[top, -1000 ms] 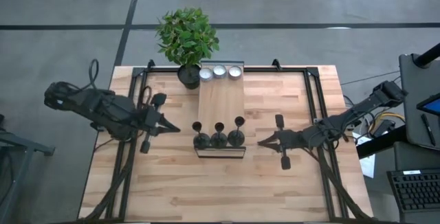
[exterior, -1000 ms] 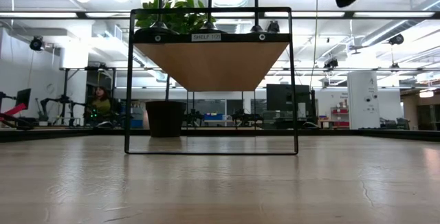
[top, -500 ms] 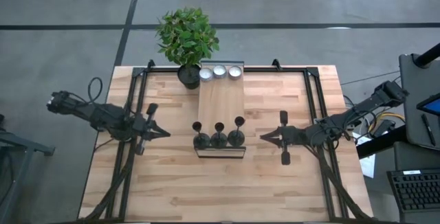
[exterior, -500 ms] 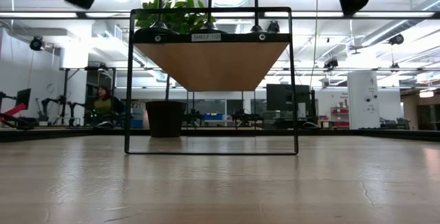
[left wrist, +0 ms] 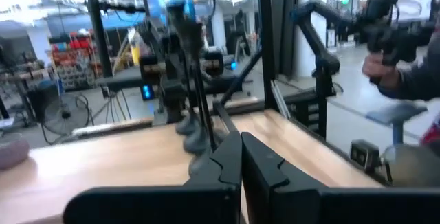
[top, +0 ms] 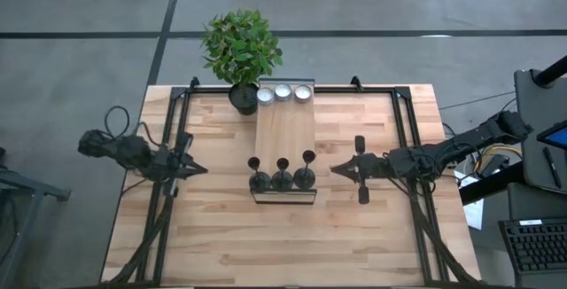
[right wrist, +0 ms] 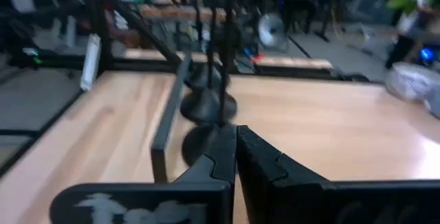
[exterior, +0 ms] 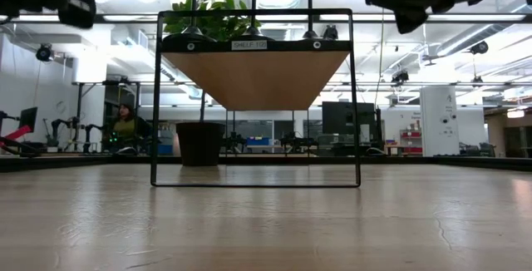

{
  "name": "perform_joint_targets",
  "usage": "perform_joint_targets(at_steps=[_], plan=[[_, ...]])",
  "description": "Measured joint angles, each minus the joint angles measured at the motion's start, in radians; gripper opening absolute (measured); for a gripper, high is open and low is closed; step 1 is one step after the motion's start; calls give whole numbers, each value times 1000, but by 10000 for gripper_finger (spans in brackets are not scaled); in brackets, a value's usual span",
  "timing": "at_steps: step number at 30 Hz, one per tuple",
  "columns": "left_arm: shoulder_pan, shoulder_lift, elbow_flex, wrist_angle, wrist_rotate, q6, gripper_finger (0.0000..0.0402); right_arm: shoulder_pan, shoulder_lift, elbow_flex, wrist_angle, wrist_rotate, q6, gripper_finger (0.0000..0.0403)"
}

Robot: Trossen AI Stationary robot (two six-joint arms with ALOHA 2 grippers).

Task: Pick & Place candle stick holders
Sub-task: Return to Home Position

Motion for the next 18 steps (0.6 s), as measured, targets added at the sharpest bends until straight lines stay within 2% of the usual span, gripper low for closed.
perform_joint_targets(at_steps=[5,13,18], plan=[[0,-1,-30,13,1,-12,5,-41,14,-44,147,-83,-72,8],[0,0,-95,66,0,1,2,-90,17,-181,343,-92,-102,8],[0,0,-97,69,-8,36,8,-107,17,-246,390,-109,-99,8]])
